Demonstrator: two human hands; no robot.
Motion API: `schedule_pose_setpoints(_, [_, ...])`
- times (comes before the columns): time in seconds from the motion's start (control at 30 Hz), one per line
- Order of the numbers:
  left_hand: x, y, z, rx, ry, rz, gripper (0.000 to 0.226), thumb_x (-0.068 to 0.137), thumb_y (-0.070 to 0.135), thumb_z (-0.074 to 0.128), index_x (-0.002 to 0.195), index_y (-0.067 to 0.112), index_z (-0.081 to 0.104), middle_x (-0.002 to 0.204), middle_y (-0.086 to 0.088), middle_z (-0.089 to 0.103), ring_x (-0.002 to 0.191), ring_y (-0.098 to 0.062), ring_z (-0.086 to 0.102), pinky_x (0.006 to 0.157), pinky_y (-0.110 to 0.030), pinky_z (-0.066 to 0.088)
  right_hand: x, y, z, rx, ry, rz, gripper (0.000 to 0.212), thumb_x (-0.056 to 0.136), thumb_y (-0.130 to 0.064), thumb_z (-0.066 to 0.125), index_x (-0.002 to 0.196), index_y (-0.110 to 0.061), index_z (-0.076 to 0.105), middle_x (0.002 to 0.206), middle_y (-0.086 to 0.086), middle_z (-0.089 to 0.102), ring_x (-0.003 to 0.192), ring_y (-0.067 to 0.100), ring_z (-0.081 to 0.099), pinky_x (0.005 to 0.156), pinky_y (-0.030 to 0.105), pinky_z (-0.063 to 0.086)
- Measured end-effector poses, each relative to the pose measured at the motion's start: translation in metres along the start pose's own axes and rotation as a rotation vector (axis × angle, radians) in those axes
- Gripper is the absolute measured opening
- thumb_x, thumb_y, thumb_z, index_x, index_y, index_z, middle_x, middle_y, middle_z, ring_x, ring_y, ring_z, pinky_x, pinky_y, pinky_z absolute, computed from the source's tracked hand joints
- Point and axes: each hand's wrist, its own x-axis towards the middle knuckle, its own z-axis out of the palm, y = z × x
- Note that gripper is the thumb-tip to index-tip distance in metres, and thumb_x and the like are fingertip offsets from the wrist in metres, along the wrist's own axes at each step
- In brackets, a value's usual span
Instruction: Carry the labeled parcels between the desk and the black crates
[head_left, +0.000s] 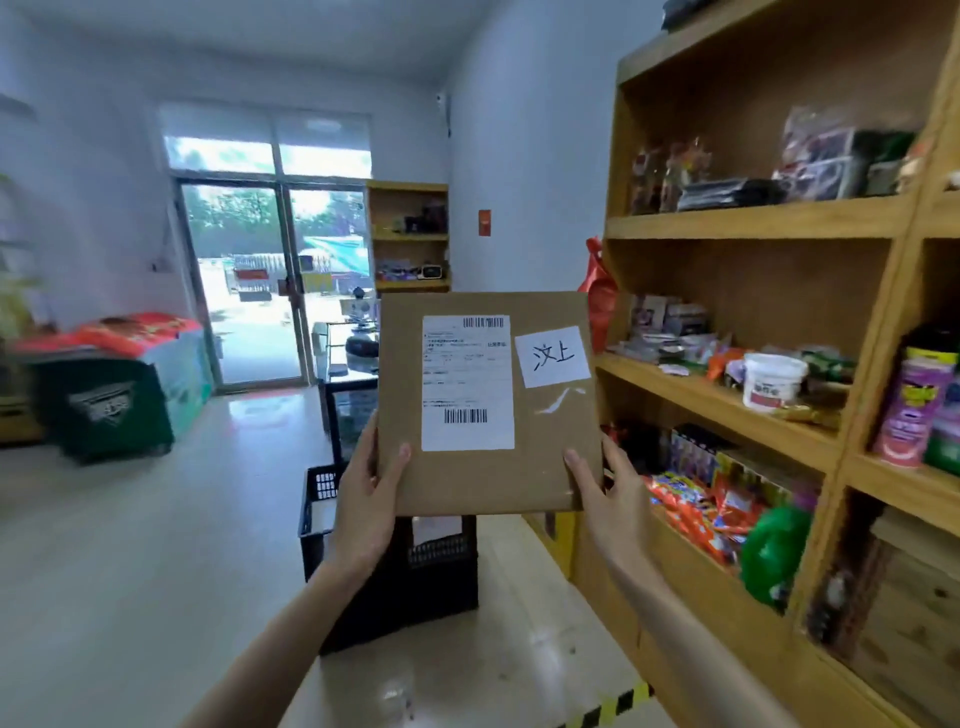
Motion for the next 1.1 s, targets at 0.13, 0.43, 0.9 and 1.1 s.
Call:
schedule_pose_setpoints(0.13, [0.025,-0.001,-0.068,0.065,0.070,0.019,0.049,0.104,0.026,0.054,0.152,0.034,0.042,0.134,0.020,0.060,0.105,0.012,0.063,0.074,-0.009,0.054,0.013,0.001,0.079,0.086,-0.117,0.015,0.029,0.097,-0.028,0.064,0.120,-0.045,0.059,0.115,-0.022,0.067,0.110,0.002,0.063,0.088,0.031,0.058])
schedule_pose_setpoints(0.43, [0.078,-0.019,-0.194,0.166,0.194,0.025,0.050,0.104,0.023,0.055,0.152,0.029,0.043,0.139,0.014,0.060,0.115,0.006,0.062,0.082,-0.009,0.053,0.022,-0.002,0.232,0.193,-0.250,0.017,0.028,0.098,-0.026,0.062,0.118,-0.046,0.057,0.118,-0.015,0.067,0.104,-0.005,0.064,0.082,0.018,0.056])
schedule_pose_setpoints(0.9, [0.173,-0.095,-0.248,0.285,0.305,-0.022,0.046,0.104,0.024,0.054,0.149,0.029,0.045,0.135,0.014,0.061,0.111,0.009,0.060,0.077,-0.008,0.052,0.095,0.068,0.364,0.217,-0.331,0.038,0.024,0.098,-0.032,0.062,0.120,-0.038,0.060,0.118,-0.011,0.065,0.109,0.008,0.062,0.086,0.025,0.056])
schedule_pose_setpoints(1.1, [0.250,-0.130,-0.228,0.313,0.306,-0.026,0.043,0.105,0.025,0.053,0.141,0.043,0.039,0.126,0.027,0.057,0.106,0.014,0.060,0.076,-0.009,0.053,0.170,0.115,0.401,0.208,-0.337,0.058,0.034,0.097,-0.037,0.061,0.129,-0.026,0.061,0.121,-0.005,0.064,0.108,0.010,0.062,0.079,0.018,0.054])
